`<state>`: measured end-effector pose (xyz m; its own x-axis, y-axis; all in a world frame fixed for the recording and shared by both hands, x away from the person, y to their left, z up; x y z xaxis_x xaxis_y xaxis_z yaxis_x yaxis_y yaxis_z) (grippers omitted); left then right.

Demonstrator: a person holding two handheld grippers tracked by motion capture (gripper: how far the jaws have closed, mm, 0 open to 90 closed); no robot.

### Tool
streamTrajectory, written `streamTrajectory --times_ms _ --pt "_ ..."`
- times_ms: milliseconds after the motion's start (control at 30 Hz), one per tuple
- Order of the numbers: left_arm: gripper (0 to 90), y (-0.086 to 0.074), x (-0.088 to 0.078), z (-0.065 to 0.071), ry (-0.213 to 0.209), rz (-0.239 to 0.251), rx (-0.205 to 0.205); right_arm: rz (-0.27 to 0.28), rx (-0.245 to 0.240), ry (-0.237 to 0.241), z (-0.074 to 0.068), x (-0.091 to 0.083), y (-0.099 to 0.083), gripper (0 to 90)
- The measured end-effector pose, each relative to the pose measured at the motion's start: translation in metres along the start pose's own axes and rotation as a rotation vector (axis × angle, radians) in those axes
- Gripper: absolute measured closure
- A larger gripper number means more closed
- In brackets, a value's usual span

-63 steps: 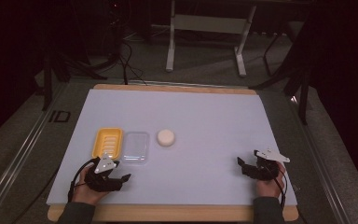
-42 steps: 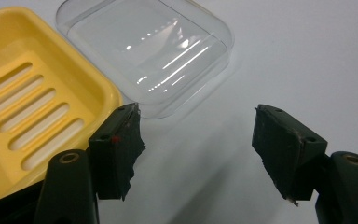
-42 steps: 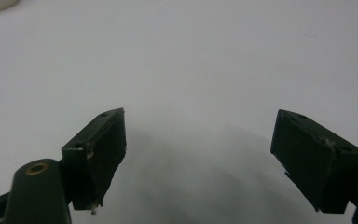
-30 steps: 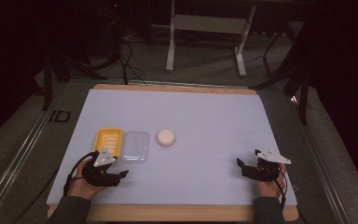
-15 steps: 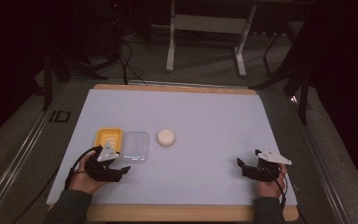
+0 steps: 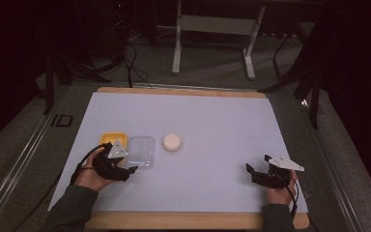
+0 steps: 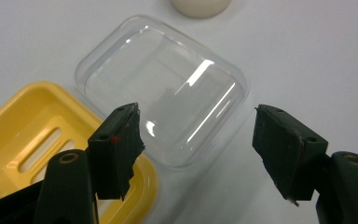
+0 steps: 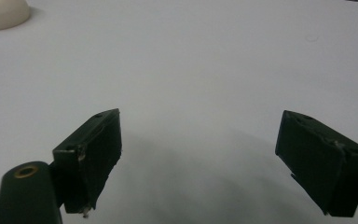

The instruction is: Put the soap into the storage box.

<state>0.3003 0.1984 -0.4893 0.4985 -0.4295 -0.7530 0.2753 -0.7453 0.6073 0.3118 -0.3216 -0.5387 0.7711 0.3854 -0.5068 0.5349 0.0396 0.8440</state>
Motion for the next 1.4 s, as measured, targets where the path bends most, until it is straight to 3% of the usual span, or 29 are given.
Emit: streamTrajectory --times_ms 100,767,933,1400 --pt "32.9 0.003 0.000 -0.004 -0.003 0.015 -0.010 -0.002 -0.001 0.001 0.000 0.000 0.000 14.2" --pt "32.8 0.030 0.010 -0.019 -0.026 -0.006 0.032 -0.007 -0.014 0.006 -0.001 0.000 0.000 14.4" --pt "32.3 0.034 0.015 -0.021 -0.071 0.008 0.035 -0.007 -0.016 0.006 -0.001 0.000 0.000 14.4" --pt "32.2 0.043 0.025 -0.028 -0.075 -0.008 0.044 0.000 -0.012 0.006 -0.001 0.000 0.000 14.4"
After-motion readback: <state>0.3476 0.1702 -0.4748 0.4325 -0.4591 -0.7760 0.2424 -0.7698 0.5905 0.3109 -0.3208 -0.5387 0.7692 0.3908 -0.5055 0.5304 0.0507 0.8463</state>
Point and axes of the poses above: each handheld gripper's, and its own axes: x roughly forward along the jaws, y roughly out of its top, z roughly to its right, the point moved 1 cm from there along x, roughly forward along the jaws, and after that the axes turned 13 degrees about x, right-handed, at the moved point
